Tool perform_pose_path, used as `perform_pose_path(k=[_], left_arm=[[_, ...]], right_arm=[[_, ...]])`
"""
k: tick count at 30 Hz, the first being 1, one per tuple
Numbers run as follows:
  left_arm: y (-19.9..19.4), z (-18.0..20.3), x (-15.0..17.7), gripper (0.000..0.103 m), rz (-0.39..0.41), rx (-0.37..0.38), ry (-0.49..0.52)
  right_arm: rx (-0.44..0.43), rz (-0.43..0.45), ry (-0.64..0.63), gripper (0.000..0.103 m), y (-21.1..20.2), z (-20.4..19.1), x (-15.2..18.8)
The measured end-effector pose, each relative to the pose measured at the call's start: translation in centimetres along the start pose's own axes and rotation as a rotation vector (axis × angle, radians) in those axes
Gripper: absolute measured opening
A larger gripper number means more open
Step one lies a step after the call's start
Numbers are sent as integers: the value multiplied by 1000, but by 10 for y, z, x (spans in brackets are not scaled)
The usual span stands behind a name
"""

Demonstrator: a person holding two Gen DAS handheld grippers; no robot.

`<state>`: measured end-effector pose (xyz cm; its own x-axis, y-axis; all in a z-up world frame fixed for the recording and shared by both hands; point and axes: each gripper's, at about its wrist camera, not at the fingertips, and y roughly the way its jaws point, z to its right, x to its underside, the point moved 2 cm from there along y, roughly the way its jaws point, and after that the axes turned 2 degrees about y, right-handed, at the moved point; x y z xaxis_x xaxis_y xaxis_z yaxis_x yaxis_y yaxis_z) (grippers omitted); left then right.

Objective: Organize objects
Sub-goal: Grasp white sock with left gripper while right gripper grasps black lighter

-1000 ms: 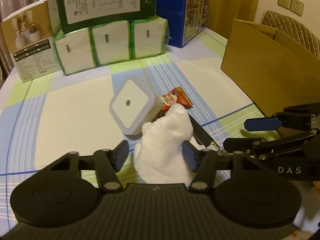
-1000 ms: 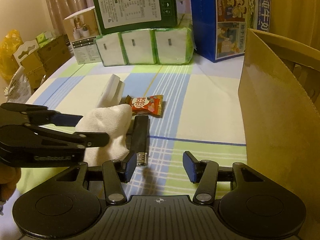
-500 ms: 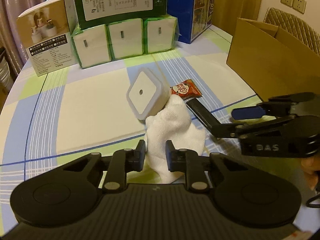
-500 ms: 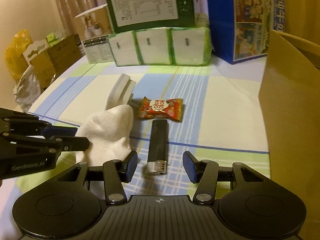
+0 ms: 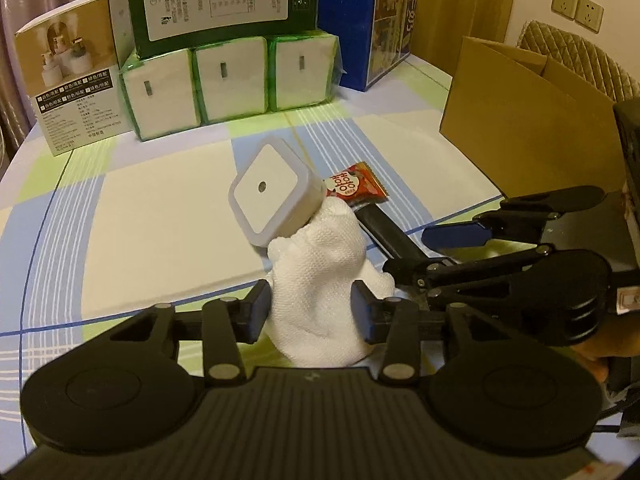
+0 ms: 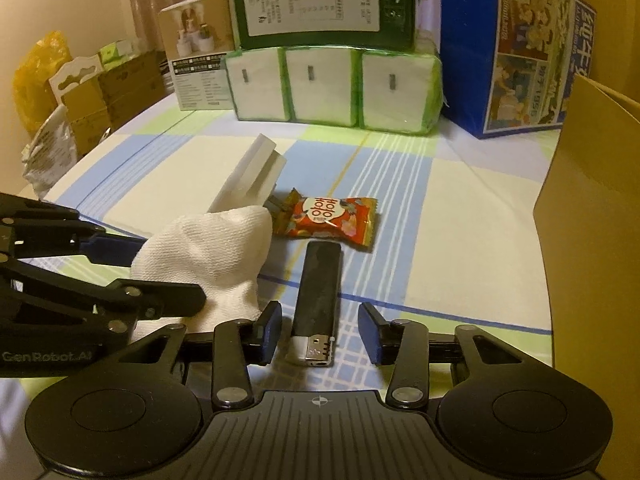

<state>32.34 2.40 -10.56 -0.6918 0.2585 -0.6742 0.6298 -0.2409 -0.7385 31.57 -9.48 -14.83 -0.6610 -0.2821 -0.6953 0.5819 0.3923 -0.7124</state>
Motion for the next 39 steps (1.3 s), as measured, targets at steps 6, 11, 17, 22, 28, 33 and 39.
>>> perform_pose_path(k=[6, 11, 17, 22, 28, 33, 39], left_arm=[[-8, -2, 3, 17, -12, 2, -14], [-23, -5, 16, 14, -37, 5, -21], [-37, -5, 21, 35, 6, -36, -25], [-31, 1, 17, 66, 60, -48, 34], [-6, 8, 15, 65, 25, -41, 78], [0, 8, 17, 57, 29, -47, 103], [2, 6, 17, 46, 21, -36, 90]], right_arm=[[3, -4, 9, 20, 0, -2, 0], [-7, -52, 67, 19, -15, 2, 1], [-5, -74, 75, 20, -23, 2, 10], [25, -54, 15, 21, -19, -1, 10], [21, -36, -48, 25, -13, -3, 9], [3, -8, -81, 33, -9, -3, 9], [17, -12, -83, 33, -5, -6, 6]])
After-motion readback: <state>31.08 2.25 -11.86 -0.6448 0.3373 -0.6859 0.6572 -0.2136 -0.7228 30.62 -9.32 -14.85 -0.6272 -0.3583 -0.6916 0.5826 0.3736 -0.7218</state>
